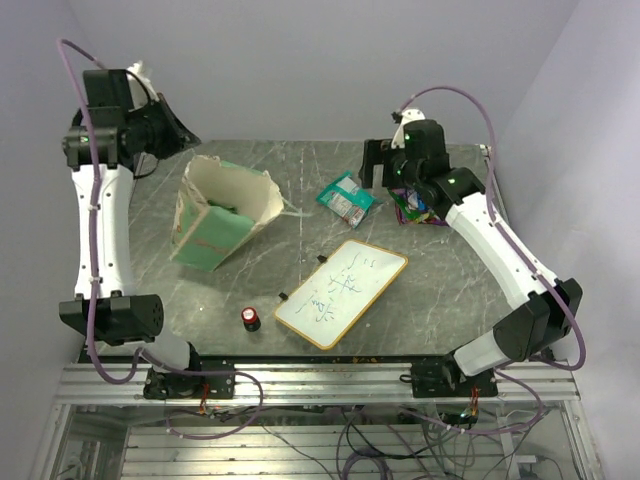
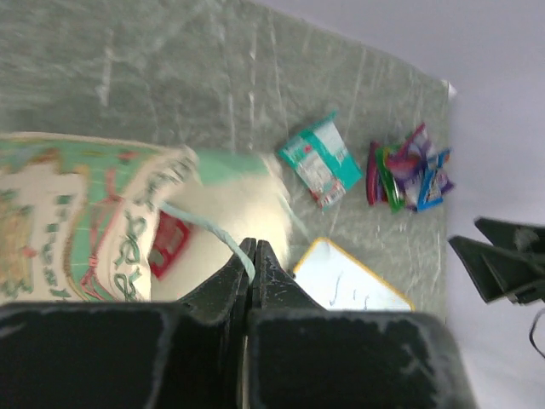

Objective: Take the snacks out of the paper bag
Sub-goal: Take out the snack from the paper bag.

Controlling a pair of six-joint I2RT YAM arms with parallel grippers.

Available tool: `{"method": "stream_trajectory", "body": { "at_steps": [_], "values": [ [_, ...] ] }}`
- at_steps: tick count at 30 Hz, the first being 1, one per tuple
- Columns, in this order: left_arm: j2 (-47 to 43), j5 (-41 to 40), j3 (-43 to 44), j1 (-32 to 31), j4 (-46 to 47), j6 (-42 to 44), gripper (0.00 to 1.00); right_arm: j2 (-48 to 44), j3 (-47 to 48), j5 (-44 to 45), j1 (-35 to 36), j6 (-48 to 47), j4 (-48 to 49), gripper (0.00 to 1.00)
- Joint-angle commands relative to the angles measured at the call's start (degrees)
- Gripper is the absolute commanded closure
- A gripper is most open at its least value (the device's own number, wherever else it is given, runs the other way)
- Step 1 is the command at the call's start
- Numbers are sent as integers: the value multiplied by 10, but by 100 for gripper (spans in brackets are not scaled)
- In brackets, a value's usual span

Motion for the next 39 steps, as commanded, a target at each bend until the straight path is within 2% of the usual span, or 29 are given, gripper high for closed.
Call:
{"method": "stream_trajectory", "body": {
  "at_steps": [1,4,6,8,11,17,23,27,32,35,39],
  "values": [
    [-62,8,-92,-81,65,5,93,-14,-28,-59,23,25,-27,0],
    [-140,31,-269,-120,139,-46,93,-29,-45,-85,53,4,-27,0],
    [-176,38,-354,-135,166,-78,93,-39,-57,-112,64,-10,-22,0],
    [-202,56,-419,-142,183,-109,93,-56,-79,-141,77,-23,-2,2],
    [-236,64,-468,-149,211,-151,93,-81,-120,-166,98,-23,31,7],
    [-249,84,-496,-170,286,-212,93,-107,-189,-186,124,31,74,18],
    [-204,59,-452,-250,290,-222,93,-106,-214,-197,144,38,90,29],
    [-214,23,-473,-311,287,-244,93,-117,-259,-197,148,2,165,33],
    [-281,-65,-486,-325,189,-225,93,-100,-339,-200,149,-45,317,51],
    [-313,-142,-474,-324,115,-203,93,-75,-387,-253,158,-97,430,56],
    [-337,-236,-446,-322,20,-202,93,-44,-441,-257,221,-209,567,57]
  ]
}}
